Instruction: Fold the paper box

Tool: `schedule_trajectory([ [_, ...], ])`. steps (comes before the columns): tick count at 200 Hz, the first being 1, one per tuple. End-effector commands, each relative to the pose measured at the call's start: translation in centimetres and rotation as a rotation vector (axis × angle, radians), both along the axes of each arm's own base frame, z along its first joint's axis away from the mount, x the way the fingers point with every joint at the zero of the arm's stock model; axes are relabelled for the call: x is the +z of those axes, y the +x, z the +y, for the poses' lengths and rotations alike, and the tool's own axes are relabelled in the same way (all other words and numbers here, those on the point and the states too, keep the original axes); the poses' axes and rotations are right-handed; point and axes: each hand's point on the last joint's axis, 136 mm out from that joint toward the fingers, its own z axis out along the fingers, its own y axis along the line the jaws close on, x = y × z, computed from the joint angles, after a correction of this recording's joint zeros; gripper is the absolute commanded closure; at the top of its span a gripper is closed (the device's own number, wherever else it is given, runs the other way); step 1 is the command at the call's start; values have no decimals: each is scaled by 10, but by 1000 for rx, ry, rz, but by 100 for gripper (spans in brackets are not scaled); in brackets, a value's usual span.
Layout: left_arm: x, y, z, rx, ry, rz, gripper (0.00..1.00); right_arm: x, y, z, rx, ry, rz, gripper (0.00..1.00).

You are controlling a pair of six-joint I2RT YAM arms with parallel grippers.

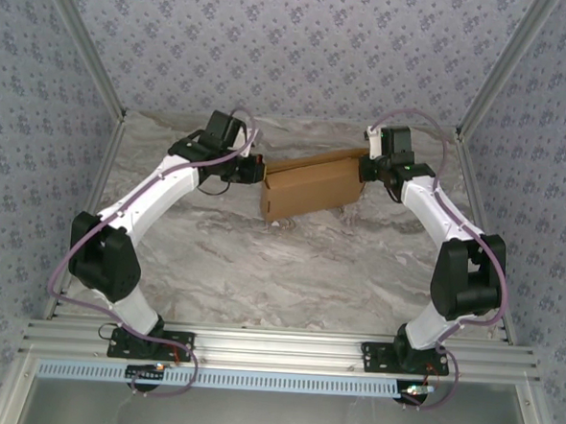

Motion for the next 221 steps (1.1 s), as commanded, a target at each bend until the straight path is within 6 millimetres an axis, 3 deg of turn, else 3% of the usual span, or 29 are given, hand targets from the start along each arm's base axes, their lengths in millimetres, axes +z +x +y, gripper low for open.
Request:
schedule_trajectory([
  [1,14,3,-17,9,-160,23,100,-58,-39,10,35,-18,221,96],
  [70,-2,3,-18,80,-234,97,100,-61,-40,13,37,-24,223,96],
  [136,-42,-11,-4,108,-41,54,100,-63,-40,9,19,-40,232,96],
  [156,-48,-15,-7,81,-22,38,94,-64,-39,8,12,-45,236,96],
  [178,-44,-14,-6,60,-5,-4,86,-67,-39,9,12,-44,240,96],
  [221,-14,-9,1,61,3,-118,71,-67,-39,7,10,-51,243,96],
])
